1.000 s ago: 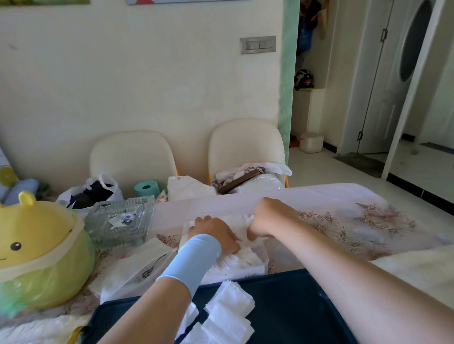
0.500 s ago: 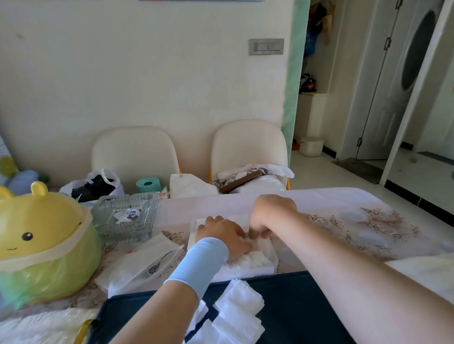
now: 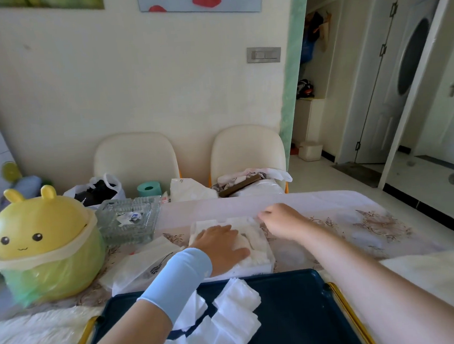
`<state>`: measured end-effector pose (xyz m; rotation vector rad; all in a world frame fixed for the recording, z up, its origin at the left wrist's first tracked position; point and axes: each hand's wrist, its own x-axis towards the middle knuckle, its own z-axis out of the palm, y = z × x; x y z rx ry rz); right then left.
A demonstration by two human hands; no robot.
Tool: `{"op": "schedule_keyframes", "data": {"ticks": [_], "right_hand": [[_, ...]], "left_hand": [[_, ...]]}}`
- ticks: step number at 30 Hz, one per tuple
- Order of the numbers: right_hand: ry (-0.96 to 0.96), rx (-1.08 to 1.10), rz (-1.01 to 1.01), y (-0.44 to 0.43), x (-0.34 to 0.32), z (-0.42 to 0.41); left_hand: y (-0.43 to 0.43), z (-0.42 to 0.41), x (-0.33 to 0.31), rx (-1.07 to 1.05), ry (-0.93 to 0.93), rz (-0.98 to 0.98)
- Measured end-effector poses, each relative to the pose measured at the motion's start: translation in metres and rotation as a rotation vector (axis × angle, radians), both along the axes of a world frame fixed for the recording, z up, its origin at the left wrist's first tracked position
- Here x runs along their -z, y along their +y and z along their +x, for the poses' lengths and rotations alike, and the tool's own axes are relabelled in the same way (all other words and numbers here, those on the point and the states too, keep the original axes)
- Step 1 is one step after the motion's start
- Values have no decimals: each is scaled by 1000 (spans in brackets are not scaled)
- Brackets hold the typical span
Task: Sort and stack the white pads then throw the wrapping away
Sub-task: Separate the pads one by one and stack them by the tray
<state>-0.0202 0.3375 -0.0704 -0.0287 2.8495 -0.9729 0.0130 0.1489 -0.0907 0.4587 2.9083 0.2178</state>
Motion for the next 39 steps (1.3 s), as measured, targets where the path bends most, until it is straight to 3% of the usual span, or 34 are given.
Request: {"op": "schedule_keyframes", "data": {"ticks": [4,7,11,15,18,22,27,31,34,39], "right_hand": [[-36,-199,55,-5,29,17],[-58,-183,193,-11,49,21],[47,-189,304,-13,46,25],[86,-303,359,-22,42,36],[47,-267,457,-21,45,34],[118,-279,393,-24,40,37],[106,-360,452,-32,45,40],[120,-343,424,-30,34,42],[260,-321,307,-32,23,51],[489,-320,85,-47,4,86]], "left_hand": [[17,0,13,69,-32,-120],[23,0,16,130,-8,-200],[9,3,6,6,42,-101],[-6,7,13,-29,51,-219],[-3,10,20,-12,22,-192],[-6,6,14,-65,80,-75],[-18,-6,32,-52,60,-150],[-16,7,21,-101,31,19],[-21,20,2,-168,133,254],[-46,61,-26,-223,142,381]]}}
